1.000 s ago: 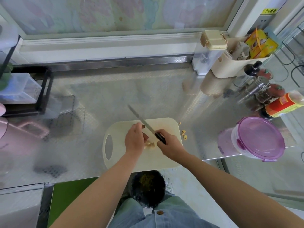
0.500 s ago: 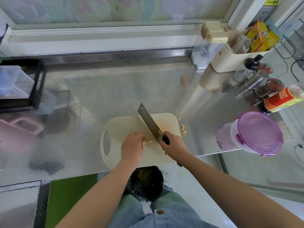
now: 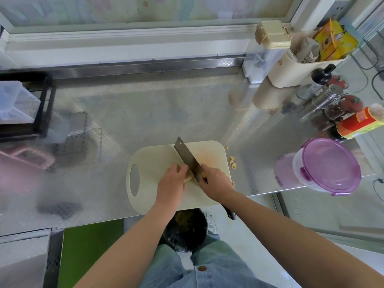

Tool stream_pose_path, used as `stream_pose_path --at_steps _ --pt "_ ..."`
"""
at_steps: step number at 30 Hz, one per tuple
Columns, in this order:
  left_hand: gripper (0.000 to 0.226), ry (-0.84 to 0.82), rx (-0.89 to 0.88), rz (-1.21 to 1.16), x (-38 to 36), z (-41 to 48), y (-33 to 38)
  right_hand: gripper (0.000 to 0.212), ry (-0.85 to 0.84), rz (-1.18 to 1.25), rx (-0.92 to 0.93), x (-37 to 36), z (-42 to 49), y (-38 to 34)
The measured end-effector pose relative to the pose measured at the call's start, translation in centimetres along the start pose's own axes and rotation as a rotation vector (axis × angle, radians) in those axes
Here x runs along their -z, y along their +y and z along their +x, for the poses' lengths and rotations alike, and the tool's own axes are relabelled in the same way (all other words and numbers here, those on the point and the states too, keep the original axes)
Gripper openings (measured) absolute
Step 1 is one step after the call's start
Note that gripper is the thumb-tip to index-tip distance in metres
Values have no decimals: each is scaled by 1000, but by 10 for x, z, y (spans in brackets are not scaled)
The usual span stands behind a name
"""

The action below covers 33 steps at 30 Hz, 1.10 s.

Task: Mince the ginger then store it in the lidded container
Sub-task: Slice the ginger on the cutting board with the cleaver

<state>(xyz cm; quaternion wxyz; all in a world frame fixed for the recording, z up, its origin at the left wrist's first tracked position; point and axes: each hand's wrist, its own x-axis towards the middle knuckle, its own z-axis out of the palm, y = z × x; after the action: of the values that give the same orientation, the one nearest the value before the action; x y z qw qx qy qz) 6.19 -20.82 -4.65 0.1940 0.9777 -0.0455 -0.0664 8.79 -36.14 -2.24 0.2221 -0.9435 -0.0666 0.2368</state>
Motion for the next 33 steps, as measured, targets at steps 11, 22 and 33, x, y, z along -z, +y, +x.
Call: stream_pose_path --at_steps 11,22,33 --pt "35 98 -47 -30 -1 3 2 13 12 -16 -26 14 0 7" --pt "20 89 -9 -26 -4 1 1 15 -20 -91 38 10 -2 -3" --pt "14 124 77 -93 -5 10 -2 12 14 -177 116 21 2 -10"
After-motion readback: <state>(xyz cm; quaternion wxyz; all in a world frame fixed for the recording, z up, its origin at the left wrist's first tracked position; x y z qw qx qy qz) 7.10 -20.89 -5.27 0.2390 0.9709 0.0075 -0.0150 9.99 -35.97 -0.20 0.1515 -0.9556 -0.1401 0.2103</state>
